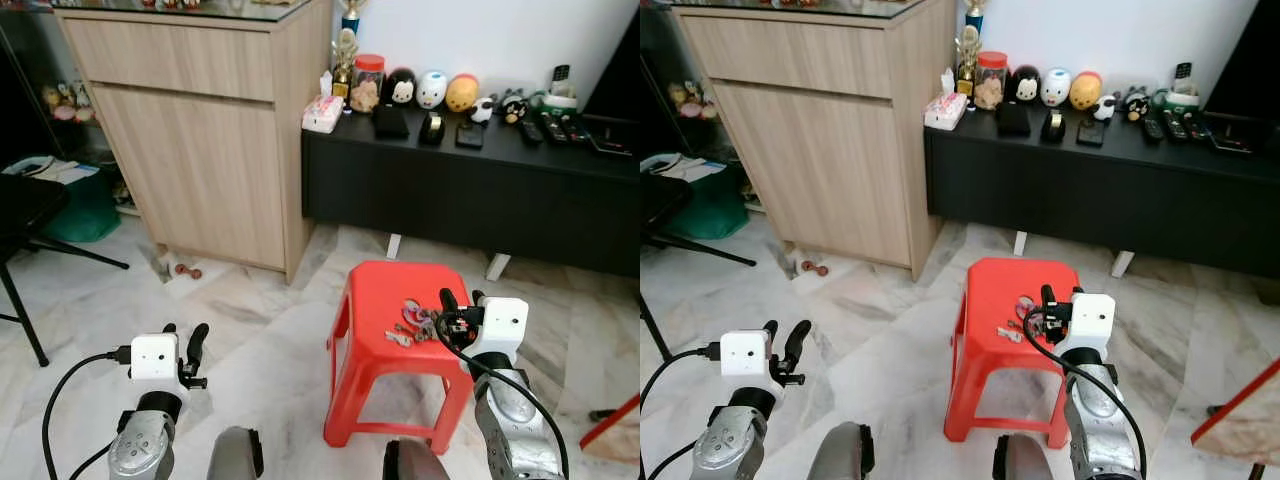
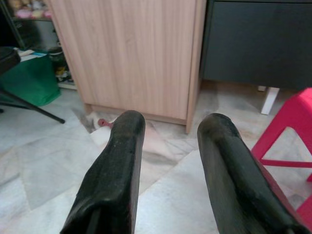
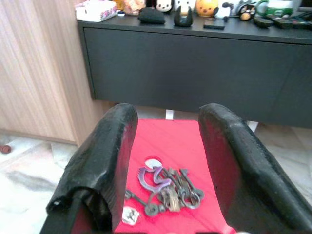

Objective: Hang keys on a hook

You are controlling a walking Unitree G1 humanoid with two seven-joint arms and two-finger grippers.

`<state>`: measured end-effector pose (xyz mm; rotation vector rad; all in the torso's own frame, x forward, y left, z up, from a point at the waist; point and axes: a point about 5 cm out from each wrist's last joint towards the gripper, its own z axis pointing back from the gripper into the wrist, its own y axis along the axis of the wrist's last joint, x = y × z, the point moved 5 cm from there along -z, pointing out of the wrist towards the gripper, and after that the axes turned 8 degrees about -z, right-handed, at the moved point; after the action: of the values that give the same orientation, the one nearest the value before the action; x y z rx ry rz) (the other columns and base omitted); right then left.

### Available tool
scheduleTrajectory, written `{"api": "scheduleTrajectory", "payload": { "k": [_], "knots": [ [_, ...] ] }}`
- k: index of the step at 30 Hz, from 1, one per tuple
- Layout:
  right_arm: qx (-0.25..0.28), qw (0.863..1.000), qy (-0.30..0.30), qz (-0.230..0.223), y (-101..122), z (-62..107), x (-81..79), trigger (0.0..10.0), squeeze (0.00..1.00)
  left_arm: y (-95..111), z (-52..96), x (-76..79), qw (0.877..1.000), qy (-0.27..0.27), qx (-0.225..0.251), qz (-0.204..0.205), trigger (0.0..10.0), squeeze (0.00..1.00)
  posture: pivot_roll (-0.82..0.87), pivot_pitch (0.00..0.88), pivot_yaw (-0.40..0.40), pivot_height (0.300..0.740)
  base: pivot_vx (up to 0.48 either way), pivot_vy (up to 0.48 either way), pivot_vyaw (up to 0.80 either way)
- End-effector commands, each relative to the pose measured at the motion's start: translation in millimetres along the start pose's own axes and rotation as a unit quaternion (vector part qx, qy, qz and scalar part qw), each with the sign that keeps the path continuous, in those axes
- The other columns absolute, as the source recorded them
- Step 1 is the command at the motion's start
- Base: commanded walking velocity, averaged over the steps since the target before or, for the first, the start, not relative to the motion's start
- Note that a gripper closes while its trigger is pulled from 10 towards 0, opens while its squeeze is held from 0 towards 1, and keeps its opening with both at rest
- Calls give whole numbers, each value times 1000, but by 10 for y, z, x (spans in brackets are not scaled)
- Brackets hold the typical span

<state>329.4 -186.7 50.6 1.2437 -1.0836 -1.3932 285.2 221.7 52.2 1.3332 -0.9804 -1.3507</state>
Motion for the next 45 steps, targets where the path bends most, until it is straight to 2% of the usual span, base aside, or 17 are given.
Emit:
{"api": "scheduleTrajectory", "payload": {
  "k": [1,10,16,26,32,38,45],
  "knots": [
    [4,1000,2,-2,30,-1,-8,10000,0,67,-27,33,1000,-5,10,3,10000,0,-1,0,-38,589,0,0,0],
    [-5,1000,25,-11,-9,2,-102,10000,0,101,-43,64,1000,-11,13,8,10000,0,1,0,-38,589,0,0,0],
    [-11,1000,26,-10,-39,10,-104,10000,0,109,-50,67,1000,-12,14,7,10000,0,2,0,-39,589,0,0,0],
    [-35,999,33,-15,-111,18,-98,10000,0,99,-62,105,1000,-19,12,8,10000,0,-5,0,-36,589,265,0,0],
    [-67,995,69,-12,-218,68,-156,10000,0,100,-77,131,1000,-26,11,8,10000,0,-14,0,-33,589,304,0,0],
    [-62,994,95,7,-186,85,-205,10000,0,97,-86,146,999,-29,11,7,10000,0,-19,0,-32,589,312,0,85],
    [-66,993,96,-3,-182,72,-200,10000,0,101,-95,161,999,-30,12,8,10000,0,-19,0,-36,589,316,0,343]
  ]
}}
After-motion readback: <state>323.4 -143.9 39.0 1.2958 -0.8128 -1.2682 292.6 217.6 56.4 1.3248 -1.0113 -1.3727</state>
